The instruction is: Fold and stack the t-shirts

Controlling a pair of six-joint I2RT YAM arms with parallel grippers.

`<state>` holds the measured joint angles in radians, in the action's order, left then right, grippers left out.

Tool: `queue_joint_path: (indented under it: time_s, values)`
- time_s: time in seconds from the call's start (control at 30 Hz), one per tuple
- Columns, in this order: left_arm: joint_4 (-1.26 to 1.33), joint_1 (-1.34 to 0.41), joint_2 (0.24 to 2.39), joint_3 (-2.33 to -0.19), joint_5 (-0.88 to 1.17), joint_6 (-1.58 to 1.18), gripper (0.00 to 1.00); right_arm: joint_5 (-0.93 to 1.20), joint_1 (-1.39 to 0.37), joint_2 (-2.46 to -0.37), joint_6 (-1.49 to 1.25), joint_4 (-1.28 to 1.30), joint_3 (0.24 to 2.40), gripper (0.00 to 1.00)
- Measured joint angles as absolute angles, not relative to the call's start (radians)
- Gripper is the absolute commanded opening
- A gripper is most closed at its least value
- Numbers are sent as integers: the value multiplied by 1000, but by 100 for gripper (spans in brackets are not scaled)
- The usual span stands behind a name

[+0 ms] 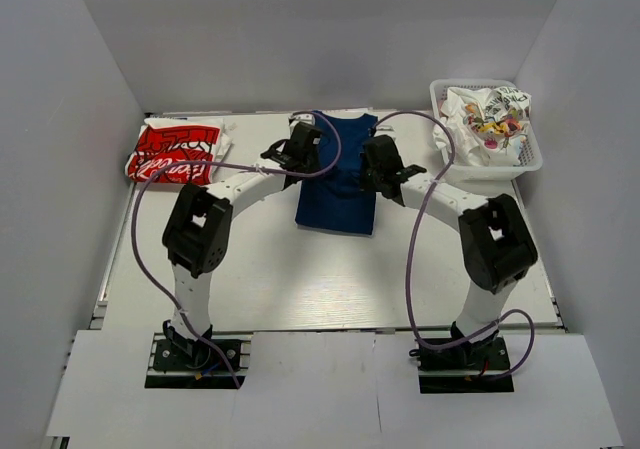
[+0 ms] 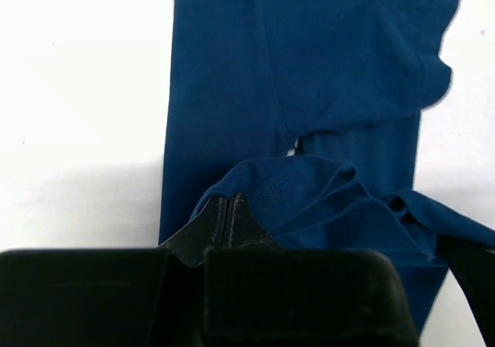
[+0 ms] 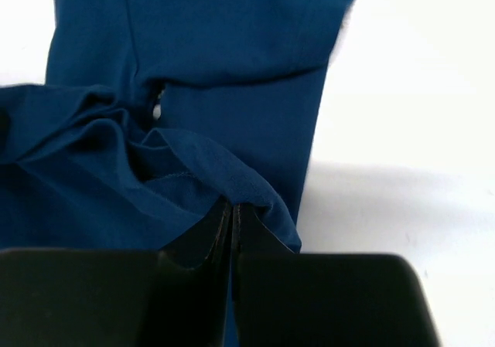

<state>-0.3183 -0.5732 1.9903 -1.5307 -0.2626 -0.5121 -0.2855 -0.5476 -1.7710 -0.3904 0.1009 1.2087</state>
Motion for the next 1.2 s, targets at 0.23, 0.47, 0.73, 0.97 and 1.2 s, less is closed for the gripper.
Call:
queue_joint_path:
  time_s: [0.23,0.47,0.73,0.97,1.2]
  values:
    - [-411,-539,2123,-1660,-284,-559,83,-229,-498,-1943,-390,88,1330,90]
    - [-463,-481,2129,-1726,-305,-603,100,-138,-467,-1945,-358,97,1396,91]
    - [-390,-484,1876,-1353,-202,-590,100,58,-472,-1735,-387,22,1153,91]
    - [-311,-514,1765,-1114,-80,-575,88,108,-471,-1627,-476,-5,895,91]
    - [-240,-513,1781,-1060,-17,-590,61,98,-471,-1629,-517,-3,873,87]
